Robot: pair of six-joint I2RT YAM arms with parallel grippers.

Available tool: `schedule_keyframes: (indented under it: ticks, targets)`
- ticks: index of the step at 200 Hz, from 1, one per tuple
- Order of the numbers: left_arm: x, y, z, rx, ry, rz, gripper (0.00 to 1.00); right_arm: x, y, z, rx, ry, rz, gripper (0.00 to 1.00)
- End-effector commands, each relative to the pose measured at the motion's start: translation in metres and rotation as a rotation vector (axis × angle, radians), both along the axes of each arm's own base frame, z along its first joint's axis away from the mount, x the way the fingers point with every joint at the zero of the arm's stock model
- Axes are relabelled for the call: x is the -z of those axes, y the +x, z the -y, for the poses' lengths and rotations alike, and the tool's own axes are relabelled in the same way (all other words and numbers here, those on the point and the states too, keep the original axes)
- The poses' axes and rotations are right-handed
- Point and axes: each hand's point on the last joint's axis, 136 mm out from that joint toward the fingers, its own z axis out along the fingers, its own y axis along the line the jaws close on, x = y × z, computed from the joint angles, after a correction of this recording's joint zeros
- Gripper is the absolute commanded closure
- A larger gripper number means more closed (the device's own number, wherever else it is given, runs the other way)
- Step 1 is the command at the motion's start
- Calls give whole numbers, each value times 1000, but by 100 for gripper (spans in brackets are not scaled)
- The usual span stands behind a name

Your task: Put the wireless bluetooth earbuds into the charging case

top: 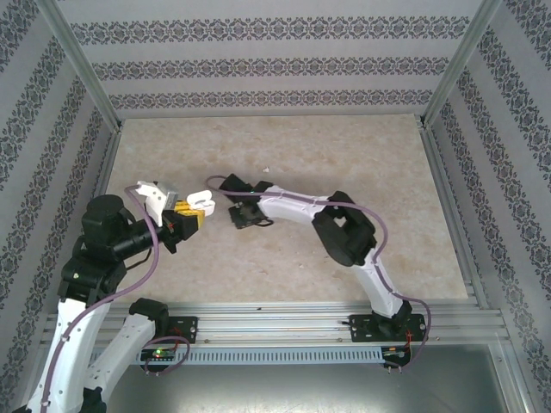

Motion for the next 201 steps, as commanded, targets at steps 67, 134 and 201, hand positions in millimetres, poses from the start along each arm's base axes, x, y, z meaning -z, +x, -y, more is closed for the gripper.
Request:
schedule_keyframes:
  ticks: [67, 134, 201]
  targets:
    - [13, 37, 17, 58, -87, -41, 100, -14, -1, 91, 288, 100, -85, 55]
    - [27, 42, 18, 51, -97, -71, 100, -43, 14, 97, 281, 181, -87, 59]
    - [36, 46, 19, 50, -115, -91, 100, -2, 18, 131, 281, 124, -200, 74]
